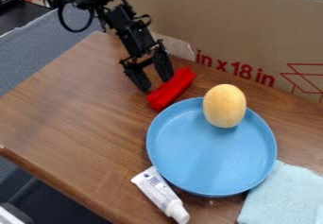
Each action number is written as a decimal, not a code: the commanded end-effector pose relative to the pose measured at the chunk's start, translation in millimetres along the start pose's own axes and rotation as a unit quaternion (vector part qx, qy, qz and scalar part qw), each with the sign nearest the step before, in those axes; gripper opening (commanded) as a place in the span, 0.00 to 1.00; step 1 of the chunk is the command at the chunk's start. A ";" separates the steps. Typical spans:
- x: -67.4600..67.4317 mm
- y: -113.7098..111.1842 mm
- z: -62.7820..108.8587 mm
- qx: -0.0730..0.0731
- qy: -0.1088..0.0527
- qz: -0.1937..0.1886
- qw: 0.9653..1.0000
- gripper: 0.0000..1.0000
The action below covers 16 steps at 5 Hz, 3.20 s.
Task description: Move the red object to the left side of the table
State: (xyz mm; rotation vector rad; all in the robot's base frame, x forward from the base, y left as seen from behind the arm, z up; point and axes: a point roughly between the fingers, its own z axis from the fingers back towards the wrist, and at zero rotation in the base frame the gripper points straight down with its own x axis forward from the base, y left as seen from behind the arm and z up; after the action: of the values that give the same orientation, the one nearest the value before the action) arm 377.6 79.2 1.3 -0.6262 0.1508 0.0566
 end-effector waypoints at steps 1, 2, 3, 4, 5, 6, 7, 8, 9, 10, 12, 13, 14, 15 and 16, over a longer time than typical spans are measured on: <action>-1.7 -24.4 34.6 0.008 -0.037 -0.022 0.999 0.00; 3.1 -35.9 33.1 0.008 -0.035 -0.017 0.999 0.00; -5.5 -38.7 38.9 0.011 -0.035 -0.011 0.999 0.00; -6.3 -40.8 50.6 0.026 -0.042 -0.012 0.999 0.00; -7.5 -45.6 41.9 0.035 -0.045 -0.004 0.998 0.00; -1.6 -49.7 39.4 0.048 -0.044 0.000 0.998 0.00; -13.5 -47.9 55.6 0.058 -0.039 -0.007 0.998 0.00; -9.3 -54.4 46.7 0.071 -0.040 -0.007 0.997 0.00; -9.6 -57.3 48.1 0.080 -0.034 -0.016 0.996 0.00; -12.5 -72.1 66.3 0.097 -0.029 -0.020 0.995 0.00; -25.9 -97.7 95.8 0.107 -0.032 -0.055 0.992 1.00; -32.9 -100.3 91.4 0.105 -0.023 -0.061 0.992 1.00; -36.1 -99.3 73.1 0.111 -0.020 -0.063 0.992 1.00; -31.3 -97.3 64.5 0.123 0.017 -0.102 0.987 1.00; -25.3 -95.5 42.3 0.139 0.041 -0.116 0.983 1.00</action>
State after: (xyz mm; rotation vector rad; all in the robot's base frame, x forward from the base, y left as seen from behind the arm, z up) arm 361.5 28.5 72.4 -0.3906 0.2294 -0.1909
